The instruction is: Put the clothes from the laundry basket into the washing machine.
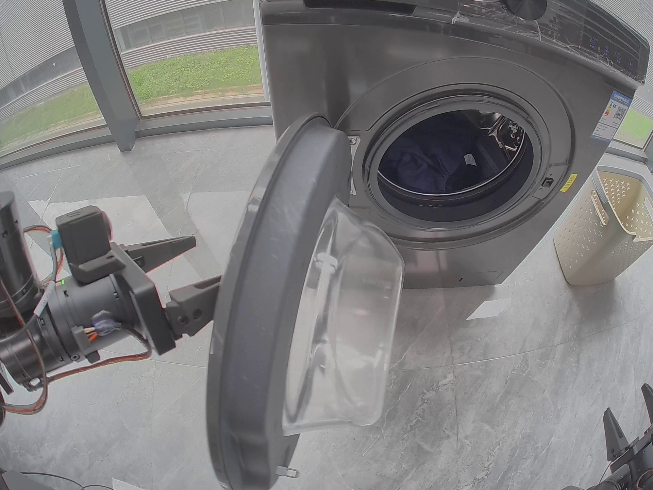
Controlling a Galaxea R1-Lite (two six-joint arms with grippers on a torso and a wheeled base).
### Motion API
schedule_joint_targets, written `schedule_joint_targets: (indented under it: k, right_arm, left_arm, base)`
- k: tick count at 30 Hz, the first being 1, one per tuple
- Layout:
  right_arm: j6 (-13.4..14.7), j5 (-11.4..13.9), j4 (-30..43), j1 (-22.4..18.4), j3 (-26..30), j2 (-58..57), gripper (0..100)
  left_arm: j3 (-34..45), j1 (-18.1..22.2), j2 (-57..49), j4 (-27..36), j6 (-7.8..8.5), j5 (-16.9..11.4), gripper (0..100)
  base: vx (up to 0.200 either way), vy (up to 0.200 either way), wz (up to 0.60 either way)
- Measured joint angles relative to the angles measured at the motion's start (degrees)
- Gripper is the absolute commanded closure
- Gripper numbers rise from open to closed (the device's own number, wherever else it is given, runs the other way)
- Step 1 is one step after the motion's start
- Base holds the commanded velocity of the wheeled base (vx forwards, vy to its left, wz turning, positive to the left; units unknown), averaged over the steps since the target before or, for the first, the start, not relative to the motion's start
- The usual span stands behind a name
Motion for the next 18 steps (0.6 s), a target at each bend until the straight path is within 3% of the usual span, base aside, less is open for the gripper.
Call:
schedule_joint_targets:
  k: [12,18]
  right_arm:
    - [0.00,0.00,0.00,0.00,0.00,0.00,0]
    - [0.00,0.00,0.00,0.00,0.00,0.00,0]
  left_arm:
    - [-8.33,-7.80,8.83,-0.32,-0.06,-0.11,0]
    - [-13.51,-9.75,13.84,-0.66,-0.24,-0.23,0]
  base:
    - [0.000,0.000,0.00]
    - [0.000,0.000,0.00]
